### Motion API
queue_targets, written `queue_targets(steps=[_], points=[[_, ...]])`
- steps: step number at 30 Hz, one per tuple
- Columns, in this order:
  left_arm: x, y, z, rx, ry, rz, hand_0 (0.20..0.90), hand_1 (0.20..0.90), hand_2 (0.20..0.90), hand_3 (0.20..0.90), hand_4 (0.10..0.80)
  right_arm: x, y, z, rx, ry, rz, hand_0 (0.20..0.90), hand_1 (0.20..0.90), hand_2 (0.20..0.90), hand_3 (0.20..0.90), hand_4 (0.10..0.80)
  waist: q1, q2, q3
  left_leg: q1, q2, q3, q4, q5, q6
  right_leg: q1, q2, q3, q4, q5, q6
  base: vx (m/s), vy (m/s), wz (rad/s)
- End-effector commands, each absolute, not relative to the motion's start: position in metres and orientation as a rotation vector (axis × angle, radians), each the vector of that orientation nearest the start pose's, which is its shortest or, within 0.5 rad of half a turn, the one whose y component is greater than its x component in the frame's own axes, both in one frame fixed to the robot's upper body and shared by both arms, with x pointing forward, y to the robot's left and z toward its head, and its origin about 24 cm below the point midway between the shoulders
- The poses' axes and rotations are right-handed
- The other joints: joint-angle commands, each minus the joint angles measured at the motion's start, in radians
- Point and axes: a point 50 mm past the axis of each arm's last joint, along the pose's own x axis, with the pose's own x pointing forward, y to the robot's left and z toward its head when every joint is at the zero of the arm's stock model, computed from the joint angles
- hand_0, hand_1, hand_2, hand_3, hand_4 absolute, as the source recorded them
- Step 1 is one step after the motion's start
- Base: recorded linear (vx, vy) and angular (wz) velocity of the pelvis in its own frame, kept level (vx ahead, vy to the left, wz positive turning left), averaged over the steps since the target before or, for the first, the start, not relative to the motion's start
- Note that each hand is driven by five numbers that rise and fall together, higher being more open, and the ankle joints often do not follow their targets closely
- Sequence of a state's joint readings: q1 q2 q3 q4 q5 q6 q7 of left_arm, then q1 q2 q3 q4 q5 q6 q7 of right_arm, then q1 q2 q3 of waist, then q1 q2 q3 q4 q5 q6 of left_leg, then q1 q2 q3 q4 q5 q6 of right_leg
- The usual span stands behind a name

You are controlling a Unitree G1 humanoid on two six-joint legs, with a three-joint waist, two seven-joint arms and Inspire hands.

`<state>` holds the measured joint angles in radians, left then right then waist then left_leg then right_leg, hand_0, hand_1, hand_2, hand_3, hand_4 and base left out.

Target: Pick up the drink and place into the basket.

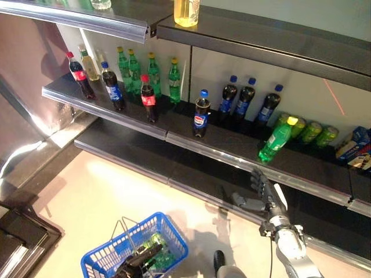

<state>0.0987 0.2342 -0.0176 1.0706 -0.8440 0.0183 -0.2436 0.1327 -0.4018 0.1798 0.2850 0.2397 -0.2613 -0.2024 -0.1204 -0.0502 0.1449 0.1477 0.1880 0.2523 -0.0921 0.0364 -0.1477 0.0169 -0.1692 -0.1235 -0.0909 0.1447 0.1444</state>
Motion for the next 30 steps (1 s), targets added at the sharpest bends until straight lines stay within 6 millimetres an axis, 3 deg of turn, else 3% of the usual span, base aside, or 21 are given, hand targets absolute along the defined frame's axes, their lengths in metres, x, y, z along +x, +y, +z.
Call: queue_targets(steps=[1, 10, 25, 30], points=[[0.138, 0.267, -0.123, -0.598, 0.669, 0.315, 0.300, 0.300, 0.300, 0.200, 0.100, 0.231, -0.254, 0.035, -0.187, -0.110, -0.275, 0.900, 0.900, 0.900, 0.900, 0.800, -0.010, 0.015, -0.044, 0.011, 0.004, 0.063, 0.005, -0.032, 0.053, 0.066, -0.052, -0.021, 0.011, -0.059, 0.055, 0.009, -0.029, -0.07], [0.134, 0.269, -0.123, -0.595, 0.671, 0.307, 0.300, 0.300, 0.300, 0.200, 0.100, 0.225, -0.271, 0.033, -0.185, -0.098, -0.392, 0.900, 0.900, 0.900, 0.900, 0.800, -0.024, 0.023, -0.051, 0.022, 0.006, 0.080, 0.005, -0.038, 0.050, 0.062, -0.048, -0.013, 0.004, -0.052, 0.056, 0.019, -0.018, -0.05], [0.136, 0.269, -0.122, -0.584, 0.676, 0.285, 0.300, 0.300, 0.300, 0.200, 0.100, 0.222, -0.274, 0.033, -0.185, -0.102, -0.415, 0.900, 0.900, 0.900, 0.900, 0.800, -0.049, 0.035, -0.044, 0.025, 0.002, 0.097, 0.005, -0.047, 0.055, 0.042, -0.047, 0.013, 0.004, -0.049, 0.057, 0.015, -0.009, -0.04], [0.147, 0.269, -0.118, -0.597, 0.631, 0.285, 0.300, 0.300, 0.300, 0.200, 0.100, 0.234, -0.271, 0.045, -0.191, -0.162, -0.417, 0.900, 0.900, 0.900, 0.900, 0.800, -0.057, 0.055, 0.000, -0.018, -0.005, 0.081, 0.005, -0.043, 0.057, -0.020, -0.051, 0.040, 0.011, -0.043, 0.058, -0.042, -0.021, -0.11]])
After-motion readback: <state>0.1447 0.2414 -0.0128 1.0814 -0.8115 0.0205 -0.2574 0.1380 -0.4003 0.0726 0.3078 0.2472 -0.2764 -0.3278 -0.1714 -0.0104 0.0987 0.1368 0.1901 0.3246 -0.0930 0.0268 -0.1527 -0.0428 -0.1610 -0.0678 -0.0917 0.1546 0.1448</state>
